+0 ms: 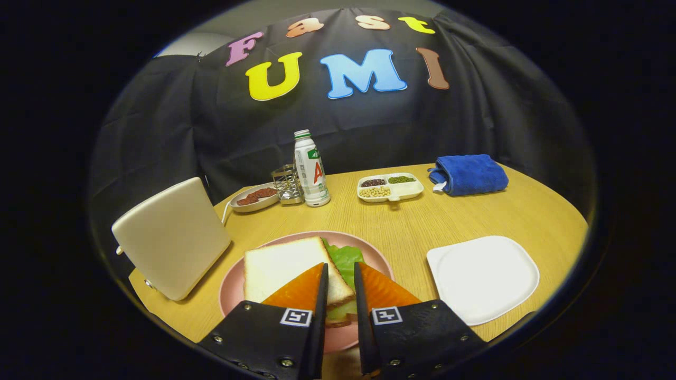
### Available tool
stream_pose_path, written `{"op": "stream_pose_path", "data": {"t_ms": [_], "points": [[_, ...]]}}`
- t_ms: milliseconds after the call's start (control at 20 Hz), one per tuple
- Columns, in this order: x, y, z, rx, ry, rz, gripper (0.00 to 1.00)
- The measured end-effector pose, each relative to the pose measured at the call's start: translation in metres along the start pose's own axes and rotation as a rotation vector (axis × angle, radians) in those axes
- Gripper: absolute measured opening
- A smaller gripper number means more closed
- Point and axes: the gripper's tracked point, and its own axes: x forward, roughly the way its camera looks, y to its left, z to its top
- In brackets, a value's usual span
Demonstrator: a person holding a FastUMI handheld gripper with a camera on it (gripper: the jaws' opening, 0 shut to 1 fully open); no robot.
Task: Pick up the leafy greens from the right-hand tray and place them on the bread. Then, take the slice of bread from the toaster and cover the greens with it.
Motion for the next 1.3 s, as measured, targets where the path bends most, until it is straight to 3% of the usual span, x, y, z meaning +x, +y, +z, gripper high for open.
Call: {"op": "stream_pose_path", "data": {"t_ms": [250,350,450,800,1300], "points": [[-0.001,0.0,0.005,-0.035,-0.018,-0.005,0.28],[-0.004,0.001,0.011,-0.05,-0.029,-0.004,0.36],[-0.008,0.001,0.02,-0.06,-0.043,0.004,0.37],[-0.015,0.005,0.059,-0.125,-0.082,0.046,0.37],[-0.021,-0.045,0.112,-0.156,-0.077,0.122,0.37]]}}
